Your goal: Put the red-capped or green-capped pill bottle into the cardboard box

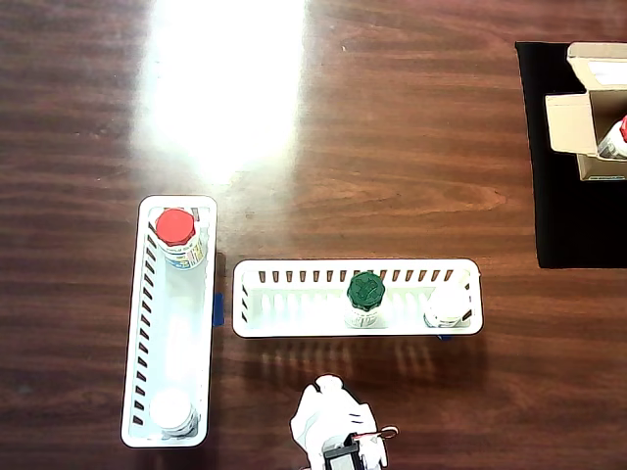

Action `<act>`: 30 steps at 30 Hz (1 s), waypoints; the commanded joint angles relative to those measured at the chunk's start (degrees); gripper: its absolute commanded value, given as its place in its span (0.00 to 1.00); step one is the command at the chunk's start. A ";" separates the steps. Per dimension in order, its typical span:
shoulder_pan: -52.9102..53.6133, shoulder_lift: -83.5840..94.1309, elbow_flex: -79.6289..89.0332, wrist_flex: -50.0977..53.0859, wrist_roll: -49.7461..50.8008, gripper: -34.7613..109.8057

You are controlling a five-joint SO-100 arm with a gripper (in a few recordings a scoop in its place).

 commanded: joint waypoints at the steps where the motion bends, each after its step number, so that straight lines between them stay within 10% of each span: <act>1: -2.55 4.92 -0.09 0.62 -3.08 0.25; 30: -2.55 4.92 -0.09 0.62 -11.69 0.25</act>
